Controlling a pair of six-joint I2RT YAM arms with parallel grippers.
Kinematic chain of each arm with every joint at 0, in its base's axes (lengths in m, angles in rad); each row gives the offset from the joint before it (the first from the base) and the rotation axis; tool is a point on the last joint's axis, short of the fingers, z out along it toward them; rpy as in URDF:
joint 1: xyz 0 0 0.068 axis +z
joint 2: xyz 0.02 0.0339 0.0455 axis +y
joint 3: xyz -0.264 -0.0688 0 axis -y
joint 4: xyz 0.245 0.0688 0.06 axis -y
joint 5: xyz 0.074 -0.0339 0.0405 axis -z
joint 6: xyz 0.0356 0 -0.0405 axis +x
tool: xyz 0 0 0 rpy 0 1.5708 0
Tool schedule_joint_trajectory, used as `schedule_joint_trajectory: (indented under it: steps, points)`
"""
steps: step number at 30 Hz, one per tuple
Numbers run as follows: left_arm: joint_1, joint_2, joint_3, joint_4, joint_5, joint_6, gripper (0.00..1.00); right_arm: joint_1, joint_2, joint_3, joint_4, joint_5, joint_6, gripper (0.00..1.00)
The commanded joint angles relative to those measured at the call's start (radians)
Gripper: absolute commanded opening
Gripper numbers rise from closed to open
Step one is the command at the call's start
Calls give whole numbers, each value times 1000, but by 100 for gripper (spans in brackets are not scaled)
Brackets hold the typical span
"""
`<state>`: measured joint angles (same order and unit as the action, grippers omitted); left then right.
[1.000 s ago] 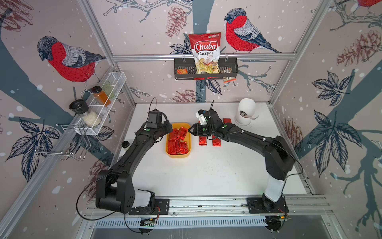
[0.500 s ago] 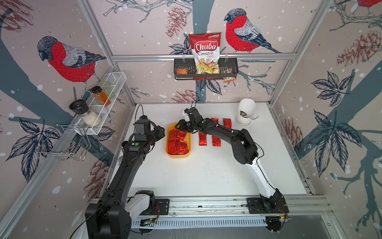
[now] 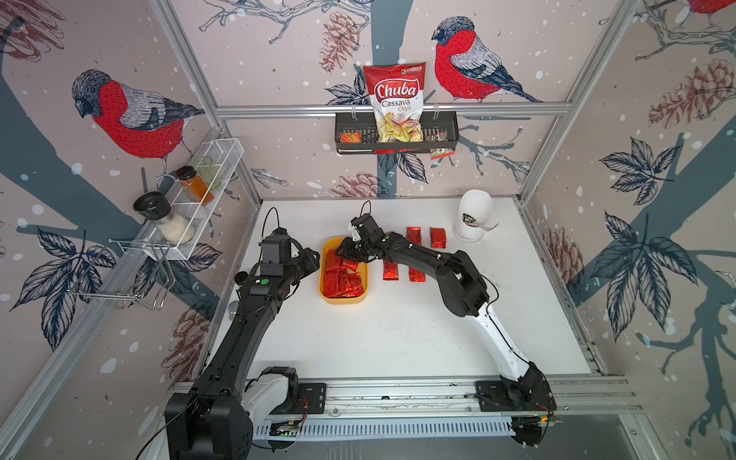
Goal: Take the tea bags out of the storage box
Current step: Pick up the tea bag from the storage box, then place the tea bag at the center of the board.
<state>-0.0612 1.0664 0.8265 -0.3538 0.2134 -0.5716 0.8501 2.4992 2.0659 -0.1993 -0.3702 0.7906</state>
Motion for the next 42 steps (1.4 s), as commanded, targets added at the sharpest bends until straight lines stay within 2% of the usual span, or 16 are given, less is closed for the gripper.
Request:
schedule_joint_trajectory:
  steps: [1,4,9,14,25,31,39,42]
  points:
    - [3,3,-11,19,15,15,43,5,8,0,4,-10,8,33]
    - [3,-1,-24,25,18,13,43,8,9,-2,5,-12,8,29]
    - [3,-6,-31,28,21,11,43,7,-2,-17,16,-15,14,17]
    - [3,-6,-29,24,28,15,43,1,-45,-77,81,-43,44,0]
    - [-10,13,-4,13,75,37,42,-47,-245,-194,117,-126,23,0]
    - [-143,62,25,31,24,18,41,-110,-474,-427,35,-112,-110,0]
    - [-307,172,40,121,-4,-28,41,-277,-855,-846,-114,31,-288,0]
    - [-353,215,55,143,-10,-35,41,-350,-945,-964,-168,123,-344,0]
